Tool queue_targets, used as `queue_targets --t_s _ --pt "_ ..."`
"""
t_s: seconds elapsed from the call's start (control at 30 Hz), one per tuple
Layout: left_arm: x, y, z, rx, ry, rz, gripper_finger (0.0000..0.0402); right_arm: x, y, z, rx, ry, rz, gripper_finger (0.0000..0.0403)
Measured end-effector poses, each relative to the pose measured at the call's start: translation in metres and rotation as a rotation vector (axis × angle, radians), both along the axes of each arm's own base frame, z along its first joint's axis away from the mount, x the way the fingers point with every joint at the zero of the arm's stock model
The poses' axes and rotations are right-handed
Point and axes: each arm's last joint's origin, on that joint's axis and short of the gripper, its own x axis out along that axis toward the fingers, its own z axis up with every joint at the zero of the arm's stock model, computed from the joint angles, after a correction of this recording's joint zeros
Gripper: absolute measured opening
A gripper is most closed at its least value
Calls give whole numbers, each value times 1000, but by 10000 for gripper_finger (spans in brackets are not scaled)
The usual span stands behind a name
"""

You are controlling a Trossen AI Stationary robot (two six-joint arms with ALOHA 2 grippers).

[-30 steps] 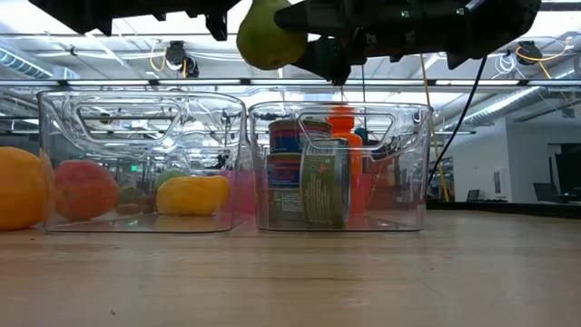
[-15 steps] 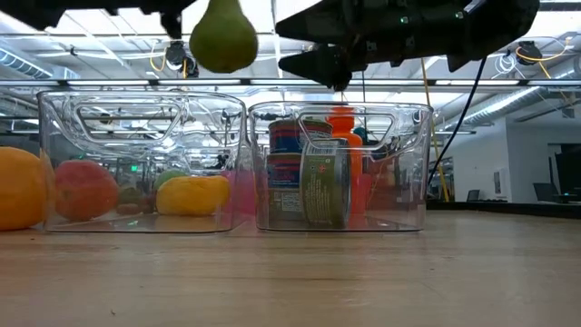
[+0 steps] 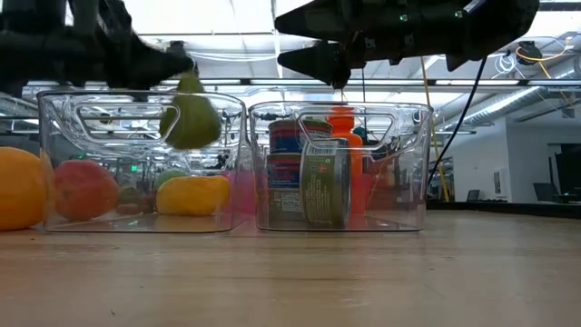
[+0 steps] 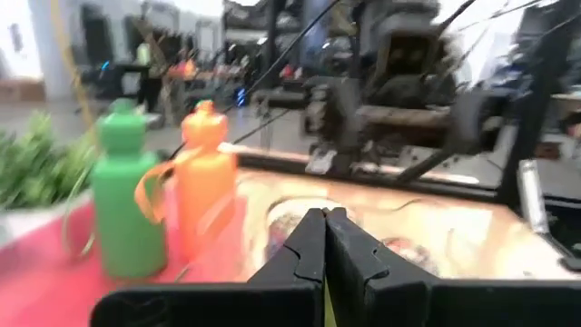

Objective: Pick & Place Food Item
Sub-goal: Put the green pear into the left transparent bin

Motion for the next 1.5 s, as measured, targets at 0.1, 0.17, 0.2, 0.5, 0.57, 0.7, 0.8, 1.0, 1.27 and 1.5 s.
queue_targets --t_s 0.1,0.17,0.2,0.5,0.57,0.7,0.8,1.0,1.27,1.5 --pt "2 4 -7 -44 27 26 0 0 0 1 1 -6 0 336" --pt "4 5 -12 -59 55 32 0 0 0 1 1 -9 0 337" --pt "4 5 -14 -65 65 33 0 0 0 1 1 -9 0 338" --pt "5 -6 -21 -117 114 -64 0 0 0 1 1 -6 1 334" --pt "4 -9 -23 -122 138 -75 0 0 0 1 1 -6 1 334" --pt "4 -12 -25 -122 160 -87 0 0 0 0 1 -5 1 334" --pt "3 -11 -28 -127 184 -60 0 0 0 0 1 -5 1 335" --pt "2 -10 -34 -155 238 -33 0 0 0 0 1 -4 1 334" --pt "1 -9 -33 -139 242 -25 0 0 0 -2 -2 19 1 333" --pt "-8 -7 -32 -163 298 -16 0 0 0 -2 -3 25 1 335"
